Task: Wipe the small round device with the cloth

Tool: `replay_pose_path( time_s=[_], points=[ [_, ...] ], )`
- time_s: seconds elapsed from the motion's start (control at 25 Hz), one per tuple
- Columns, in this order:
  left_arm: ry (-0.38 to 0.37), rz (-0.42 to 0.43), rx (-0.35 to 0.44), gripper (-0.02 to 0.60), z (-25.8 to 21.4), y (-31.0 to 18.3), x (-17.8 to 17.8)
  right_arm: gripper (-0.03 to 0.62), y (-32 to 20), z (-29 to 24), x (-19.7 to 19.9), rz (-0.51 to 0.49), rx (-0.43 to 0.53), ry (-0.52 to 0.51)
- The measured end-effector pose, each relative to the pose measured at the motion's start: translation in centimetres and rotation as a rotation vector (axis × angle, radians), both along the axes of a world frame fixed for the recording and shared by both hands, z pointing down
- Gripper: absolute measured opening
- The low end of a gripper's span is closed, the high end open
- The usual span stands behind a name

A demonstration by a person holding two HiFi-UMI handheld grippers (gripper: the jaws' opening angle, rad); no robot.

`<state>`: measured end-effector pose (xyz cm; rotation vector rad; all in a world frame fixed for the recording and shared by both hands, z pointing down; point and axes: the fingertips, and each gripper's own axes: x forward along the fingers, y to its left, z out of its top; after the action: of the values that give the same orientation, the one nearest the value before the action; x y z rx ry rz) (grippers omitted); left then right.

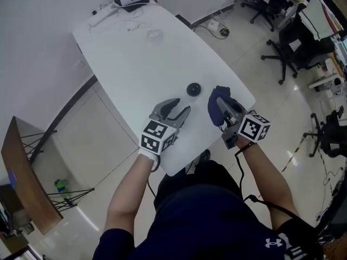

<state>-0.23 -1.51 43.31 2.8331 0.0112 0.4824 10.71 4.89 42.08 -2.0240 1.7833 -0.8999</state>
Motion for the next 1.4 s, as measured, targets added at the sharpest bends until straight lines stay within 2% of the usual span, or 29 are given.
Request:
replay_pose_path(
  time_s=[0.08, 0.16, 0.28, 0.36, 0.4, 0.48, 0.52, 0.56, 0.68, 0.8, 0.96, 1.12, 1.2, 1.28, 1.4],
  points=[
    [-0.066, 0.028, 0.092, 0.202, 2.1, -1.0, 2.8, 0.107, -1.5, 0.6, 1.7, -0.004, -0.009, -0.001],
    [-0.133, 0.044, 0.138, 0.233, 4.3, -2.0, 5.3, 0.107, -2.8, 0.9, 2.7, -0.012, -0.005, -0.012],
    [-0.208, 0.058, 0.122, 0.276, 6.6, -2.6, 7.6, 0.107, -4.2, 1.3, 3.2, -0.055, 0.011, -0.069],
    [-0.209, 0.047, 0.119, 0.278, 6.5, -2.8, 8.3, 0.107, -5.0, 1.7, 3.6, -0.108, 0.010, -0.093],
    [-0.198, 0.038, 0.122, 0.247, 6.0, -2.8, 8.3, 0.107, -5.2, 2.1, 4.0, -0.127, -0.003, -0.078],
    [-0.186, 0.033, 0.127, 0.113, 5.1, -2.6, 8.2, 0.107, -6.0, 3.0, 4.7, -0.159, -0.053, 0.019],
    [-0.190, 0.036, 0.134, 0.080, 5.1, -2.5, 8.2, 0.107, -6.7, 3.2, 4.7, -0.185, -0.069, 0.071],
    [-0.198, 0.041, 0.148, 0.077, 5.4, -2.6, 8.2, 0.107, -7.4, 3.2, 4.1, -0.223, -0.068, 0.098],
    [-0.248, 0.056, 0.156, 0.086, 6.2, -2.9, 8.2, 0.107, -9.8, 2.5, 0.9, -0.386, -0.024, 0.089],
    [-0.280, 0.058, 0.128, 0.086, 6.1, -3.0, 8.0, 0.105, -11.3, 4.0, 0.2, -0.467, -0.078, 0.114],
    [-0.237, 0.055, 0.129, 0.084, 4.8, -2.5, 9.3, 0.104, -11.6, 6.1, 2.3, -0.464, -0.126, 0.080],
    [-0.276, 0.066, 0.151, 0.084, 5.9, -1.8, 10.1, 0.103, -10.9, 8.7, 4.7, -0.385, -0.144, -0.047],
    [-0.298, 0.056, 0.124, 0.083, 6.0, -1.5, 10.0, 0.101, -10.3, 10.9, 5.6, -0.347, -0.182, -0.098],
    [-0.313, 0.046, 0.104, 0.080, 6.2, -1.3, 9.9, 0.103, -9.5, 13.3, 5.8, -0.348, -0.242, -0.071],
    [-0.302, 0.005, 0.134, 0.072, 6.4, -1.8, 9.9, 0.103, -8.4, 15.6, 5.1, -0.398, -0.311, 0.048]
  ],
)
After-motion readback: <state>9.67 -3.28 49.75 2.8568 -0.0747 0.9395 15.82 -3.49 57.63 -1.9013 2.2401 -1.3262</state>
